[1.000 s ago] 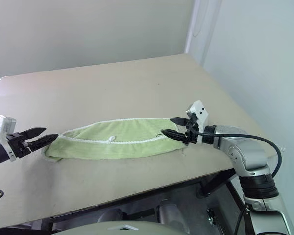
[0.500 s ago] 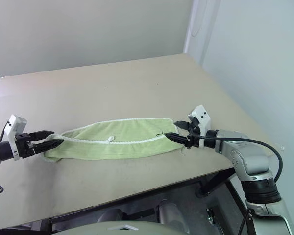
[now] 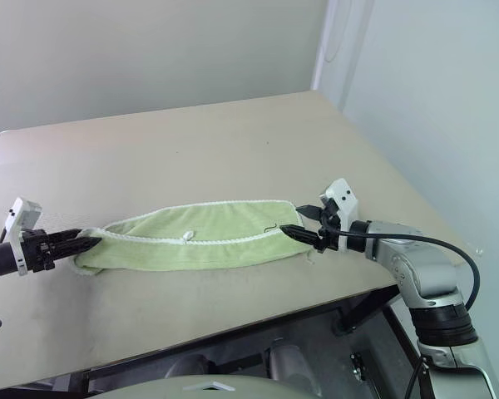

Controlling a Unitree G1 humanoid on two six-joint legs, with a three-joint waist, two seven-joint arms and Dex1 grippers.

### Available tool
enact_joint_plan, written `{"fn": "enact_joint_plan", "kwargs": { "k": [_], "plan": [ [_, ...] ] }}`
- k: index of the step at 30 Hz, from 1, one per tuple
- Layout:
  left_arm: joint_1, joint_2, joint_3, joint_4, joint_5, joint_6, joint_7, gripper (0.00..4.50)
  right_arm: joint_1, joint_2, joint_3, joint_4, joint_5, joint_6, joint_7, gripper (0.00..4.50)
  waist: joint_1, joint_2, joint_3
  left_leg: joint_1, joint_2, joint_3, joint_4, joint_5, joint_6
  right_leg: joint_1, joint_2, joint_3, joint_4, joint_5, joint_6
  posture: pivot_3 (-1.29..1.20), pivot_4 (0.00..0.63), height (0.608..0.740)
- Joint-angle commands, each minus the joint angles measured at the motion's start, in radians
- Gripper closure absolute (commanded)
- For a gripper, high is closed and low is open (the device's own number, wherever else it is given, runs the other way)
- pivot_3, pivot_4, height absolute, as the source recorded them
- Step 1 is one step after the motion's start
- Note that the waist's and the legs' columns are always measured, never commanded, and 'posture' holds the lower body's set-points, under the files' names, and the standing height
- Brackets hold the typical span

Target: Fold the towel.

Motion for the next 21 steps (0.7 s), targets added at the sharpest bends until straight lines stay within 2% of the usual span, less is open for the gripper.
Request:
{"fn": "enact_joint_plan", "kwargs": {
  "k": [1, 3, 21],
  "plan": [
    [-0.001, 0.01, 0.041, -0.025, -0.041, 0.029, -0.017, 3.76, -0.021, -0.018, -0.007, -0.011, -0.014, -0.02, 0.011, 0.87, 0.0, 0.0, 0.0, 0.0, 0.0, 0.0, 0.0, 0.0, 0.0, 0.0, 0.0, 0.0, 0.0, 0.0, 0.0, 0.0, 0.0, 0.74],
    [-0.004, 0.011, 0.058, -0.026, -0.057, 0.042, -0.018, 4.49, -0.019, -0.023, -0.004, -0.004, -0.021, -0.022, 0.015, 0.87, 0.0, 0.0, 0.0, 0.0, 0.0, 0.0, 0.0, 0.0, 0.0, 0.0, 0.0, 0.0, 0.0, 0.0, 0.0, 0.0, 0.0, 0.74],
    [0.003, -0.005, 0.039, -0.033, -0.011, -0.022, 0.036, 4.49, -0.016, -0.065, -0.013, 0.059, -0.022, 0.08, 0.029, 0.87, 0.0, 0.0, 0.0, 0.0, 0.0, 0.0, 0.001, 0.0, 0.0, 0.0, 0.0, 0.0, 0.0, 0.0, 0.0, 0.0, 0.0, 0.74]
  ]
}}
